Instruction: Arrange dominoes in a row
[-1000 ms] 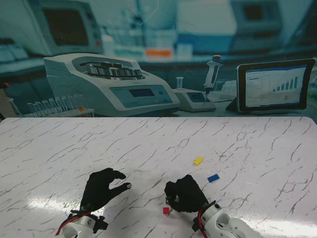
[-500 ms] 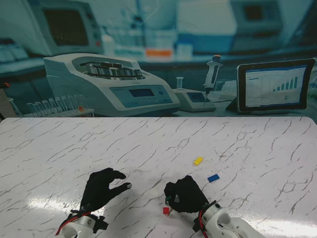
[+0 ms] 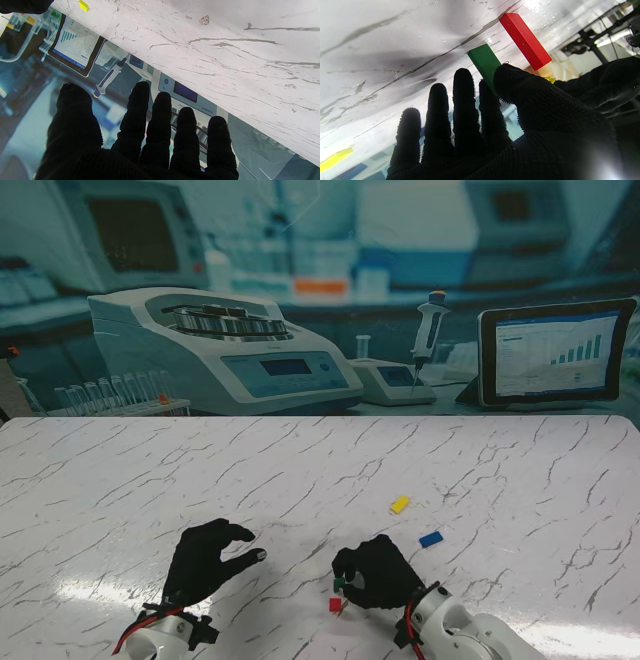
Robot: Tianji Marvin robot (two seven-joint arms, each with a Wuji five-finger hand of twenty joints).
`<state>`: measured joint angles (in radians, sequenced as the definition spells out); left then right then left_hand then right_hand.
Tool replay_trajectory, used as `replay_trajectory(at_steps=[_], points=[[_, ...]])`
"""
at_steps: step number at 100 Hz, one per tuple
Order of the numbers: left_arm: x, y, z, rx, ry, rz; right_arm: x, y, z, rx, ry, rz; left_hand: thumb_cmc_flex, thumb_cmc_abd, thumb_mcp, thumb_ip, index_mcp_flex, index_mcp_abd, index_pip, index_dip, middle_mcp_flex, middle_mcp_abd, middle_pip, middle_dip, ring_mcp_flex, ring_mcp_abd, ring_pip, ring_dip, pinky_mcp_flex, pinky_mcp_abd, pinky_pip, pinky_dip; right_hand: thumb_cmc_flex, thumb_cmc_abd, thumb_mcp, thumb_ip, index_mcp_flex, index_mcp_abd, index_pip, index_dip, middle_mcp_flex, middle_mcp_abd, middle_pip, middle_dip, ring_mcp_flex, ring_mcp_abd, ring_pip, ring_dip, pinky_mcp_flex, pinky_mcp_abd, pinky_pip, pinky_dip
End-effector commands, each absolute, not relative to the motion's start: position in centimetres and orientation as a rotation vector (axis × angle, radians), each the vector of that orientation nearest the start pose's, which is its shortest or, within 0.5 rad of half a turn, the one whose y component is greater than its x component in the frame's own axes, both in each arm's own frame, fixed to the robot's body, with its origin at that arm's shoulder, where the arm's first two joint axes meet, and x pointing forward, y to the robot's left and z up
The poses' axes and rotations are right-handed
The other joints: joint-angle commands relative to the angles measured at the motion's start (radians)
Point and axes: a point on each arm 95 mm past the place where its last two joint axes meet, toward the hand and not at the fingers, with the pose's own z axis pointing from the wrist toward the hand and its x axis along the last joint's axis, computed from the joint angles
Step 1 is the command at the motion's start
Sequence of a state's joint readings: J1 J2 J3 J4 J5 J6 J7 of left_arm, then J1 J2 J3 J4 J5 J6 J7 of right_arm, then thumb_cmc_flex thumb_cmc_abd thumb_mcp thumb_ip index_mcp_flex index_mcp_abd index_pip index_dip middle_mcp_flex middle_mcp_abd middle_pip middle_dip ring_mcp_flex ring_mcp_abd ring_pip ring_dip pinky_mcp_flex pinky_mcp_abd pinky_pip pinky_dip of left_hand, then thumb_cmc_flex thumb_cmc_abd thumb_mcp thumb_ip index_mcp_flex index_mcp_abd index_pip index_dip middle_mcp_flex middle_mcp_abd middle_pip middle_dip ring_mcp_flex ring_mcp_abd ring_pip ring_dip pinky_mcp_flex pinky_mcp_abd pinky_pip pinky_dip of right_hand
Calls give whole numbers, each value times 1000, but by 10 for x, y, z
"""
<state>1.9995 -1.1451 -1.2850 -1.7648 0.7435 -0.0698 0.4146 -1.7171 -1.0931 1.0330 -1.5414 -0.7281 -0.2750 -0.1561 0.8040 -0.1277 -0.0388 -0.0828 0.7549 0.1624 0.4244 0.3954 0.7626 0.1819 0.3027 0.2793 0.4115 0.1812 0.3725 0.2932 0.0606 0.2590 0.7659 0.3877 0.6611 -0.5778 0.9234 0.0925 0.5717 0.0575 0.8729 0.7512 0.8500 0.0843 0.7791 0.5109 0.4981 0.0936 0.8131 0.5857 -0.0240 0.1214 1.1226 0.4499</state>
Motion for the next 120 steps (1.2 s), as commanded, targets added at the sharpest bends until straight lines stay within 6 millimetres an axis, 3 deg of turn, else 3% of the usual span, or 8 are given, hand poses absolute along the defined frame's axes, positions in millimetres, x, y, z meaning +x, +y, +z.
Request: replay_trajectory(at_steps=[1, 19, 22, 37, 63, 84, 101, 120], points=[[270, -6, -365, -1528, 1059, -1795, 301, 66, -406, 1479, 1639, 1916, 26, 39, -21, -17, 9, -27, 5, 11, 20, -14, 14, 19, 15, -10, 10, 14, -5, -6, 24, 16, -18, 10, -16, -38, -36, 9, -33, 19, -36, 12, -18, 12, -29, 16, -17, 16, -23, 48, -13, 12], [269, -6, -365, -1528, 1062, -1793, 302, 62, -403, 1500, 1689, 1887, 27, 37, -22, -17, 10, -25, 6, 11, 22, -13, 15, 19, 15, -7, 11, 13, -5, -5, 23, 16, -32, 50, -60, -19, -36, 23, -150, 59, -114, 45, -75, -6, -89, 41, -48, 13, -50, 69, -71, 10], [269, -6, -365, -1528, 1062, -1793, 302, 61, -403, 1502, 1697, 1881, 27, 40, -21, -16, 9, -25, 6, 11, 22, -12, 14, 19, 16, -7, 11, 14, -5, -5, 24, 17, -28, 53, -73, -13, -28, 21, -183, 96, -122, 48, -86, -4, -95, 42, -52, 14, -50, 72, -84, 14], [269, -7, -365, -1529, 1064, -1791, 304, 57, -400, 1518, 1729, 1853, 29, 42, -21, -16, 11, -25, 6, 10, 22, -11, 14, 19, 14, -6, 11, 13, -6, -4, 24, 17, -35, 92, -128, -2, -20, 38, -283, 143, -163, 72, -120, -3, -124, 55, -63, 13, -59, 79, -106, 19], [269, -7, -364, -1527, 1072, -1784, 307, 52, -393, 1527, 1812, 1793, 40, 33, -19, -15, 10, -28, 7, 11, 22, -14, 15, 19, 16, -8, 11, 13, -5, -3, 24, 17, -27, 130, -191, 25, -46, 60, -411, 177, -269, 115, -193, -17, -220, 63, -95, 1, -74, 86, -153, 14], [269, -7, -364, -1524, 1080, -1780, 311, 45, -382, 1505, 1845, 1763, 51, 22, -19, -14, 6, -32, 8, 11, 19, -20, 15, 19, 13, -12, 9, 12, -5, -4, 24, 17, -19, 127, -212, 5, -112, 78, -545, 126, -356, 146, -278, -43, -303, 62, -137, -39, -77, 85, -199, 17], [270, -8, -364, -1517, 1084, -1781, 315, 33, -370, 1481, 1814, 1741, 50, 12, -22, -15, 2, -34, 9, 11, 18, -23, 15, 19, 13, -15, 7, 11, -6, -5, 23, 16, -16, 130, -214, 3, -137, 84, -566, 113, -379, 147, -306, -56, -314, 59, -159, -54, -77, 85, -200, 20], [271, -7, -363, -1506, 1092, -1776, 320, 14, -358, 1458, 1769, 1697, 48, 8, -21, -14, 0, -36, 11, 11, 17, -26, 14, 19, 14, -16, 5, 10, -6, -6, 21, 15, -22, 131, -217, -1, -123, 109, -658, -5, -369, 135, -393, -113, -298, 38, -205, -91, -81, 102, -230, 23]])
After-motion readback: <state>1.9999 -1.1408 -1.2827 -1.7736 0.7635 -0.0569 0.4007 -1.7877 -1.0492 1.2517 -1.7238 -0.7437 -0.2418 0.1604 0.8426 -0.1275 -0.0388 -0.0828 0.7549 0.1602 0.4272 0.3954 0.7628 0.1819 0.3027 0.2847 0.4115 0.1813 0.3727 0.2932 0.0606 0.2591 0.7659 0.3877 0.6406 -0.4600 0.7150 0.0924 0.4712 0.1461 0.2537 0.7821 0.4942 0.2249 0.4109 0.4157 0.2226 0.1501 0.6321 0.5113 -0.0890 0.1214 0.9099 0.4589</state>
